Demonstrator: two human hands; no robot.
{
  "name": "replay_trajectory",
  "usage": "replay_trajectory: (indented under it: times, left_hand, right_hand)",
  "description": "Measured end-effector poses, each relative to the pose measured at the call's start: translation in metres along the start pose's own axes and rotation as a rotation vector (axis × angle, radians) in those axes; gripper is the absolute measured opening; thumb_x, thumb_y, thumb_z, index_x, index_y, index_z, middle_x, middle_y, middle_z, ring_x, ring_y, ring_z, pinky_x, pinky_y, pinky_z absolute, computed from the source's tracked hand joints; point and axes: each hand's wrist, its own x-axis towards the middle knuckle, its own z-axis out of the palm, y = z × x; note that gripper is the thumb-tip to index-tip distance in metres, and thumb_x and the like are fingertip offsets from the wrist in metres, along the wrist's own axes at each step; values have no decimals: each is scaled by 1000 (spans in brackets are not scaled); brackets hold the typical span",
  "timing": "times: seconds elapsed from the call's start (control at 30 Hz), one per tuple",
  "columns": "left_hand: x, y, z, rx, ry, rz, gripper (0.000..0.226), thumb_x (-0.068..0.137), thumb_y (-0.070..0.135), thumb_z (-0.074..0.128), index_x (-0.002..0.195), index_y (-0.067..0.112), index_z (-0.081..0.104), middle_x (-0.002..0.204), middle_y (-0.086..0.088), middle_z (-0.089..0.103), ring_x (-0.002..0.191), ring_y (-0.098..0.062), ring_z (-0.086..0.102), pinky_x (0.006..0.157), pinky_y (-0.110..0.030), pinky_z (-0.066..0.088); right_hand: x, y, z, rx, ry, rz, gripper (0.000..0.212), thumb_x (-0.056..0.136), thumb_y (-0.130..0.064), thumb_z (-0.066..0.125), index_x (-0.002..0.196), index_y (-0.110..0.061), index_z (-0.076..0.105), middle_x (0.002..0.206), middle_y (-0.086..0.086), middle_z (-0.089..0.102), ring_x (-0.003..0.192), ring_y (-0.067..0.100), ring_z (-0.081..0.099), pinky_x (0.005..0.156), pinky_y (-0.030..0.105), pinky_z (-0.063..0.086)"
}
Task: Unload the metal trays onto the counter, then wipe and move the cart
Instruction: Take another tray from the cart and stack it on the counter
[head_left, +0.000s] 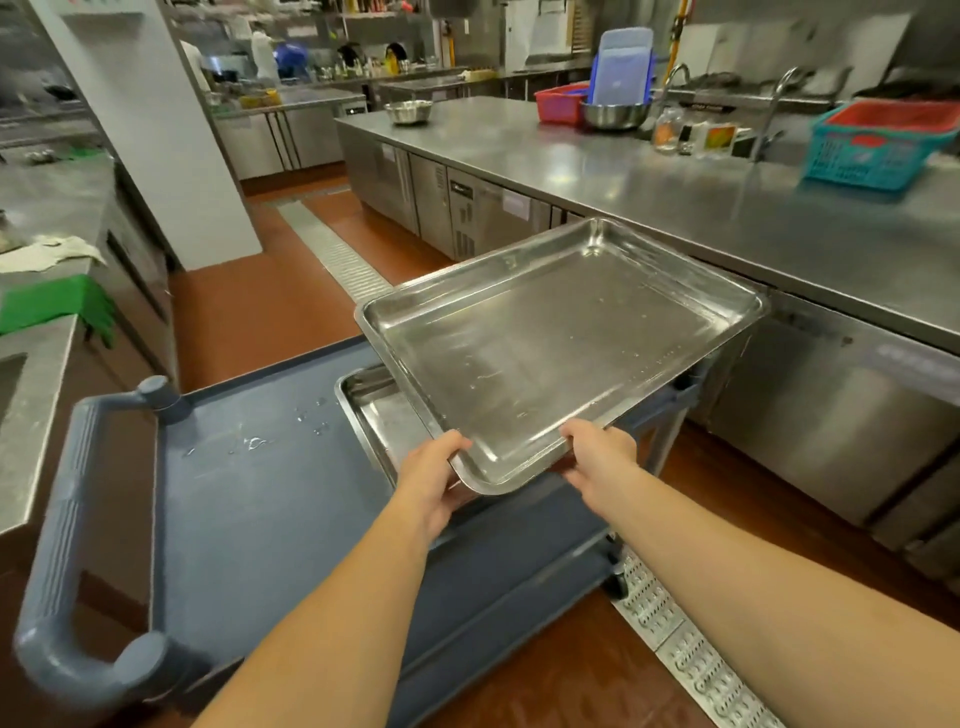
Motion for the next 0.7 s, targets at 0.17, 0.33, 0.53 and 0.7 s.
replay_trajectory:
  times: [0.17, 0.33, 0.53, 0.7]
  left_hand:
    - [-26, -30, 50, 46, -67, -4, 11, 71, 4, 60, 81, 7, 63, 82, -12, 59, 76, -29, 55, 72, -40, 46]
    - [-67, -64, 119, 100, -181, -26, 13, 74, 2, 58, 84, 8, 66, 78, -8, 65, 65, -22, 58, 58, -30, 48]
    - [-117, -113, 197, 209, -374, -94, 21, 70, 6, 63, 90, 5, 68, 82, -14, 65, 68, -25, 59, 68, -36, 49]
    - [-145, -150, 269, 360, -528, -77, 22, 61, 12, 67, 82, 10, 73, 91, -10, 73, 81, -28, 62, 72, -36, 47]
  right_hand:
    - [-14, -12, -73, 72, 45, -63, 20, 77, -3, 63, 95, -8, 57, 102, 15, 66, 93, 28, 66, 83, 44, 58]
    - [-39, -26, -180, 169, 85, -75, 36, 76, -10, 74, 109, -6, 61, 105, 14, 68, 90, 28, 69, 68, 37, 60]
    - [-81, -31, -322, 263, 223, -153, 32, 90, -32, 64, 112, -10, 53, 95, 11, 68, 81, 25, 69, 67, 36, 55]
    - [-110, -23, -409, 373, 384, -155, 30, 86, -25, 66, 106, -5, 55, 101, 20, 68, 89, 31, 68, 80, 40, 56]
